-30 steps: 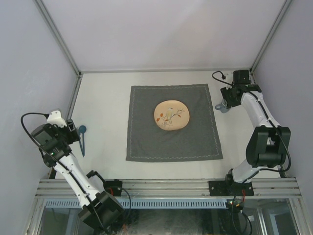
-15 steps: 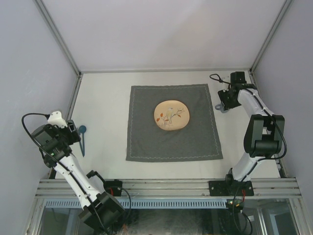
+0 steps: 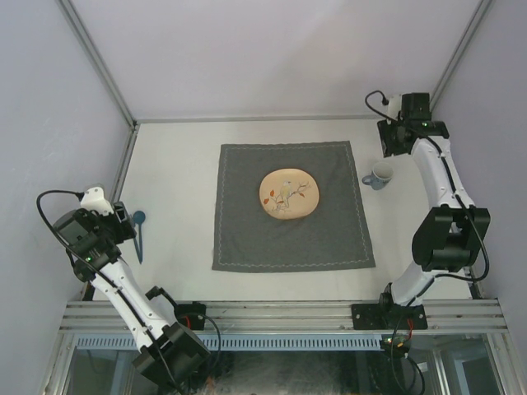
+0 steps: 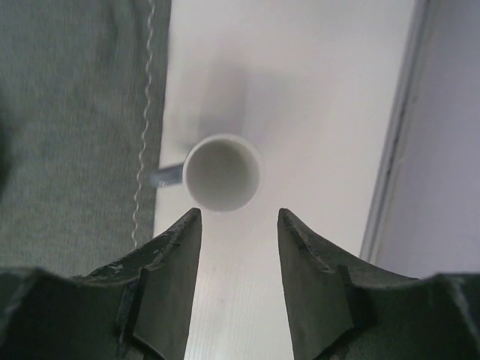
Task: Set the dinner table for one person
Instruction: Pick up the cup at the center of the board.
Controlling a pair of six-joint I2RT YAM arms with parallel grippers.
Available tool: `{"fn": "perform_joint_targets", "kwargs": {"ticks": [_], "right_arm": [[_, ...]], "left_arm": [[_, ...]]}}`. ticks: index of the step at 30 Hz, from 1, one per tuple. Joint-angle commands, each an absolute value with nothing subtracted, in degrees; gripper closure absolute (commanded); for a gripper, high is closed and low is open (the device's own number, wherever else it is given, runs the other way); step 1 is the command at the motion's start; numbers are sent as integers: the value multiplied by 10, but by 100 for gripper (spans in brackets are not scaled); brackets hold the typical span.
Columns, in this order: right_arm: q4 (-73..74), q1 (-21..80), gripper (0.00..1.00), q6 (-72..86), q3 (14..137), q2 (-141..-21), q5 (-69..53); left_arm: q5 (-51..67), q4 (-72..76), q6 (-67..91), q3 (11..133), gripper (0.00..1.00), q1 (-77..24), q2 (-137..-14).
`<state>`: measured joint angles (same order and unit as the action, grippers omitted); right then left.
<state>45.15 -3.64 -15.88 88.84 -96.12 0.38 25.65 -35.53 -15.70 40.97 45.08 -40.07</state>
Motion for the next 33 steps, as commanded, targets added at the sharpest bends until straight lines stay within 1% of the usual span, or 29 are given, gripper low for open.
{"fn": "perform_joint_targets", "kwargs": {"ticks": [1, 6, 12, 24, 33], "right_arm": [[469, -49, 55, -138, 965, -989, 29], [466, -81, 55, -129, 981, -1054, 14], [455, -108, 54, -123, 980, -1094, -18], [461, -112, 52, -122, 964, -1083, -48], [456, -102, 52, -123, 940, -1096, -43]], "left_arm": [[254, -345, -169, 393, 33, 454, -392], [248, -354, -181, 384, 33, 454, -373], [236, -363, -196, 380, 33, 454, -364], [252, -355, -176, 387, 33, 455, -387], [247, -350, -177, 380, 33, 455, -388]]}}
